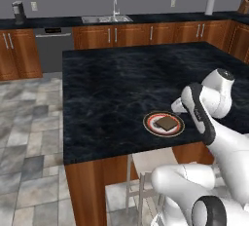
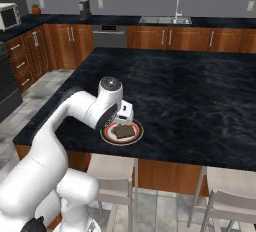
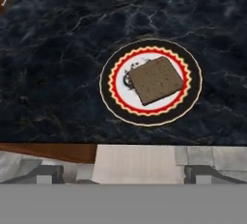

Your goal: Start the toaster. Once the lever pops up, take the bread to the plate on the dining counter.

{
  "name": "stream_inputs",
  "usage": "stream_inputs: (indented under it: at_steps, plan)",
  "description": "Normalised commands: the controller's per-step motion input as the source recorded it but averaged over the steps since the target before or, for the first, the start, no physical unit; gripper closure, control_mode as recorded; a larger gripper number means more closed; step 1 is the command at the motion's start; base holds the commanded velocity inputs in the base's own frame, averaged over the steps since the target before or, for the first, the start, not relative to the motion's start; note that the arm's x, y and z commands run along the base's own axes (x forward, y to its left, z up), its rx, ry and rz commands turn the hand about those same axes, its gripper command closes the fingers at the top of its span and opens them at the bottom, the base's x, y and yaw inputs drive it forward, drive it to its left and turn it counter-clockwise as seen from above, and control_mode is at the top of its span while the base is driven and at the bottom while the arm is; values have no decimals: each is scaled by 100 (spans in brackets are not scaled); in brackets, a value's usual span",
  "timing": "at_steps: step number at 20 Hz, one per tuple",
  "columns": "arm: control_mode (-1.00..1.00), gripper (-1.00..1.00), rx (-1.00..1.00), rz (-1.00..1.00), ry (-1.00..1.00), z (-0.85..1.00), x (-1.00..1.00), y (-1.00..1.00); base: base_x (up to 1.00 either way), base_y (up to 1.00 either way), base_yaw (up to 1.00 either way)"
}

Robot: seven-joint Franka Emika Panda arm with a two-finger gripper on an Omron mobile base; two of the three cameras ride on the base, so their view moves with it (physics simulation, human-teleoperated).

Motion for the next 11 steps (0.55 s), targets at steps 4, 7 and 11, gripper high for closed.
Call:
stream_inputs:
  at_steps: [4, 7, 11]
  plan:
    - [-100, -100, -11, -7, 0, 83, -47, 39, 0, 0, 0]
    - [-100, -100, -9, -2, 0, 84, -47, 34, 0, 0, 0]
    - [-100, -100, -6, -2, 0, 68, -70, 24, 0, 0, 0]
